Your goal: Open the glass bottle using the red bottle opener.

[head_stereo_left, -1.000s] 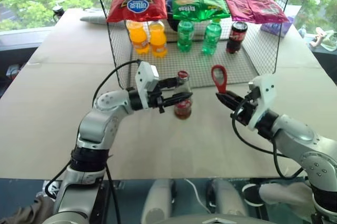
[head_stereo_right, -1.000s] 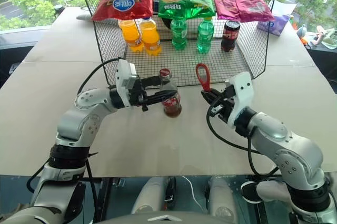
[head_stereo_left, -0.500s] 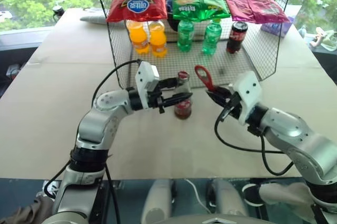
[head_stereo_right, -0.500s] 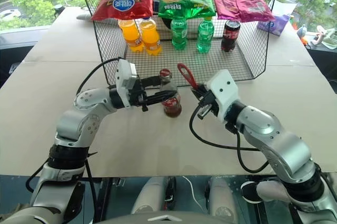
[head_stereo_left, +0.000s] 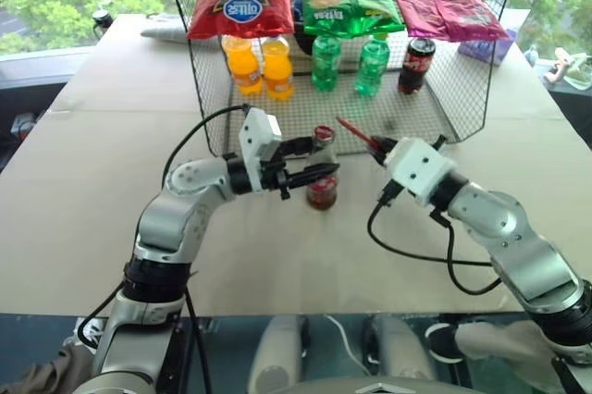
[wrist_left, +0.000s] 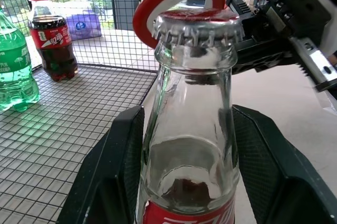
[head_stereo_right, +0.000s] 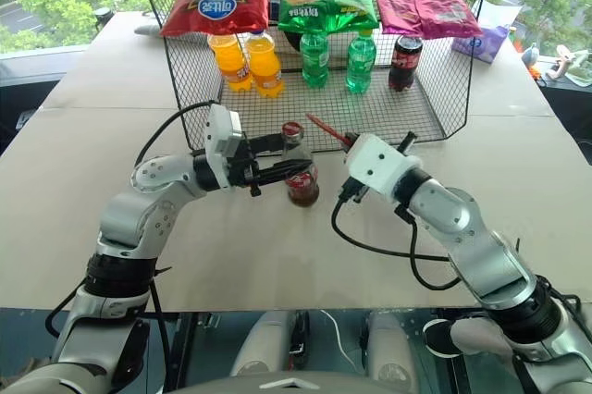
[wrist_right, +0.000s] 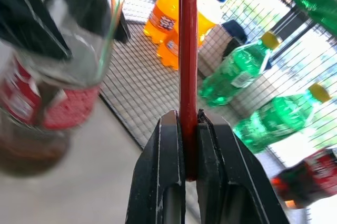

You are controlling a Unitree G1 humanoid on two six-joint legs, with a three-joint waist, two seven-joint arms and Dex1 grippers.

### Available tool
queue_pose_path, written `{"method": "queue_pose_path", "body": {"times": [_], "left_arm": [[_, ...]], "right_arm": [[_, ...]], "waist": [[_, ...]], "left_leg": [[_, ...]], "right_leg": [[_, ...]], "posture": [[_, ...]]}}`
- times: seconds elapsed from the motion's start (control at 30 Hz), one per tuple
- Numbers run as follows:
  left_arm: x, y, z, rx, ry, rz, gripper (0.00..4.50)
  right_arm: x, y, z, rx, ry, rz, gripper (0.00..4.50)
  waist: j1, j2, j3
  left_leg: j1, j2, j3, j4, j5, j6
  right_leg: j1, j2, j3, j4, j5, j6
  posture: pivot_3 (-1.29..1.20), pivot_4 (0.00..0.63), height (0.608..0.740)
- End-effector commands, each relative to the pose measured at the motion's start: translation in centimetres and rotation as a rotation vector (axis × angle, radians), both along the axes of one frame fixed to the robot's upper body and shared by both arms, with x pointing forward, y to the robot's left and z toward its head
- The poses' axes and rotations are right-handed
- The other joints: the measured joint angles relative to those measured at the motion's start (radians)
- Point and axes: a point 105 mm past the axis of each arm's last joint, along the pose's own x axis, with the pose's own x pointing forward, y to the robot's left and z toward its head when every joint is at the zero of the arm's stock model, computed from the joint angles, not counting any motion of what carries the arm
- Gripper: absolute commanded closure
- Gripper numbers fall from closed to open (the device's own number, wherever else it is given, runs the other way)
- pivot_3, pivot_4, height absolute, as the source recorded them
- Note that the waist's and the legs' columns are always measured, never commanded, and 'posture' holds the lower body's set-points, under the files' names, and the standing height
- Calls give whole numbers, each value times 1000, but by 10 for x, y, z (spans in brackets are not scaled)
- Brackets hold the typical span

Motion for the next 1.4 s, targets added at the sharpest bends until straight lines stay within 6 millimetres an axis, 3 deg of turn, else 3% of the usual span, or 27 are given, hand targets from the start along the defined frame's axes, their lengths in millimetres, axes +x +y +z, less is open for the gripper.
{"method": "queue_pose_path", "body": {"times": [0.03, 0.5, 0.83, 1.4], "left_arm": [[-4, -4, 13, -7, -52, -29, 2511], [-5, -2, 11, 7, -44, -29, 2511], [-5, -2, 11, 7, -42, -31, 2511], [-1, -6, 18, -21, -64, -9, 2511]], "right_arm": [[-8, 3, 12, -39, -137, 33, 4500], [-8, 15, 13, -43, -290, 15, 4500], [-8, 28, 0, -77, -342, 5, 4500], [-5, 14, -4, -60, -364, -70, 4500]], "waist": [[0, 0, 0], [0, 0, 0], [-1, 0, 0], [-1, 0, 0]], "left_leg": [[0, 0, 0, 0, 0, 0], [0, 0, 0, 0, 0, -1], [0, 0, 1, 0, 0, -1], [0, 0, 1, 0, 1, -1]], "right_leg": [[0, 0, 0, 0, 0, 0], [0, 0, 0, 0, 0, 0], [0, 0, 0, 0, 0, 0], [0, 0, -1, 0, 0, 0]], "posture": [[0, 150, 740], [0, 150, 740], [0, 150, 740], [0, 150, 740]]}}
